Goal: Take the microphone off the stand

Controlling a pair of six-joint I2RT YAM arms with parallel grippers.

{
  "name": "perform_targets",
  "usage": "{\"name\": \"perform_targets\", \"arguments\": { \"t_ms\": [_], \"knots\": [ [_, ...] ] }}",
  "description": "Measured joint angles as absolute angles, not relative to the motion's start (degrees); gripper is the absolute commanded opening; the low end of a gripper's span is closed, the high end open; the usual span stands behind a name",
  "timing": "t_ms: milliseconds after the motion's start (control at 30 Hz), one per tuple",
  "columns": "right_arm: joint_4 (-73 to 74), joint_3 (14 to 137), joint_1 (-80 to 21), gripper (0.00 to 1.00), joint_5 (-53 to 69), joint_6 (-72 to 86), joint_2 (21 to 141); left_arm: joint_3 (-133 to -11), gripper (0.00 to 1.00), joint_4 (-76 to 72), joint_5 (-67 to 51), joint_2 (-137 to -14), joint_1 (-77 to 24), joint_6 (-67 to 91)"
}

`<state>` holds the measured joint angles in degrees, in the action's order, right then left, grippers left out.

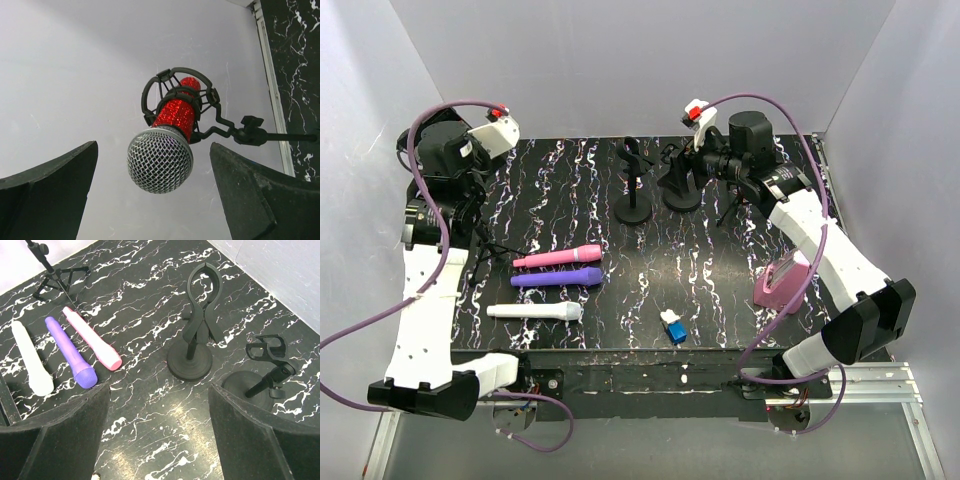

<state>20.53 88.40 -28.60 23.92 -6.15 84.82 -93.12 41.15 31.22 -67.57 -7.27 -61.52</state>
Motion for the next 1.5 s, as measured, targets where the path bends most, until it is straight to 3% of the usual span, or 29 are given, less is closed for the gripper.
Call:
{"name": "perform_targets", "arguments": {
  "t_ms": [200, 333, 667, 900, 1067, 1333, 1400, 1500],
  "knots": [
    [20.49, 88.4, -28.58, 0.86, 23.64, -6.0, 84.82, -93.6, 0.91, 46.02, 31.92, -68.14, -6.5, -60.4],
    [20.47, 88.25, -28.58, 0.86, 23.2, -5.98, 84.82, -93.6, 0.83, 46.76, 32.75, -68.27, -5.96, -60.45],
    [20.08, 87.31, -28.58, 0.86, 22.83, -5.52, 84.79, -93.19, 0.73, 46.46, 33.41, -68.25, -5.74, -61.49],
    [18.96, 84.88, -28.6, 0.86, 22.44, -4.86, 84.44, -94.41, 0.51, 46.89, 33.52, -70.91, -5.74, -61.76],
    [17.85, 81.95, -28.62, 0.86, 21.91, -4.73, 82.91, -96.62, 0.47, 48.05, 33.56, -72.66, -5.74, -61.89],
    [16.16, 79.7, -28.62, 0.85, 21.54, -4.47, 81.14, -108.73, 0.07, 54.43, 30.28, -80.71, -6.44, -56.51],
    [15.55, 79.68, -28.64, 0.85, 21.52, -4.34, 81.14, -110.54, 0.01, 54.85, 29.74, -82.3, -7.2, -55.57],
    [14.06, 79.05, -28.71, 0.84, 21.54, -4.21, 81.08, -112.49, 0.0, 55.02, 29.39, -84.2, -7.79, -54.57]
  ]
}}
